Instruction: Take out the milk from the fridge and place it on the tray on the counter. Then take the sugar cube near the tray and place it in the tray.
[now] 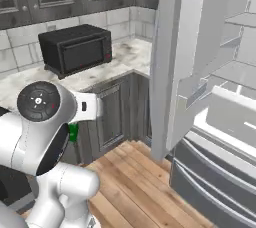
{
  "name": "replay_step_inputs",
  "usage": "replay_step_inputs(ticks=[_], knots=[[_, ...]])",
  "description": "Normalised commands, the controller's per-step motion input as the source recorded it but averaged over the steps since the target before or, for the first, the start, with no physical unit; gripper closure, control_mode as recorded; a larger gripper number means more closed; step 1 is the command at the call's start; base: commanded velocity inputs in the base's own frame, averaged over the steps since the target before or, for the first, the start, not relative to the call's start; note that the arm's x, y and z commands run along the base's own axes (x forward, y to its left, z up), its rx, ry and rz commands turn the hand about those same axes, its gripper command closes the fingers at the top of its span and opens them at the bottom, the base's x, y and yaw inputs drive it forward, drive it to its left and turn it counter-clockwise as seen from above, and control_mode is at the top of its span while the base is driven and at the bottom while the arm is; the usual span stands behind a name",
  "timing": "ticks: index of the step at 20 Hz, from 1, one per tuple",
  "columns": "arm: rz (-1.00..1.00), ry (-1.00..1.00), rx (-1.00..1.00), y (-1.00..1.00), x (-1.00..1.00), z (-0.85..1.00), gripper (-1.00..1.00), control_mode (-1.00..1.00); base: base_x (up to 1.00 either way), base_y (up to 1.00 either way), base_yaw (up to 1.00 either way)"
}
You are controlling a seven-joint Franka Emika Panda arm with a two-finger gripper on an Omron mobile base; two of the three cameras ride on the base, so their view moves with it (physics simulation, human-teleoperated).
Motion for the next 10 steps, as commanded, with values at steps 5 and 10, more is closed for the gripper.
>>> replay_step_inputs(ticks=[5, 10], knots=[[0.0, 0.0, 0.0, 0.0, 0.0, 0.0, 1.0, 1.0, 0.0, 0.27, 0.97], [0.0, 0.0, 0.0, 0.0, 0.0, 0.0, 1.0, 1.0, 0.0, 0.35, 0.94]])
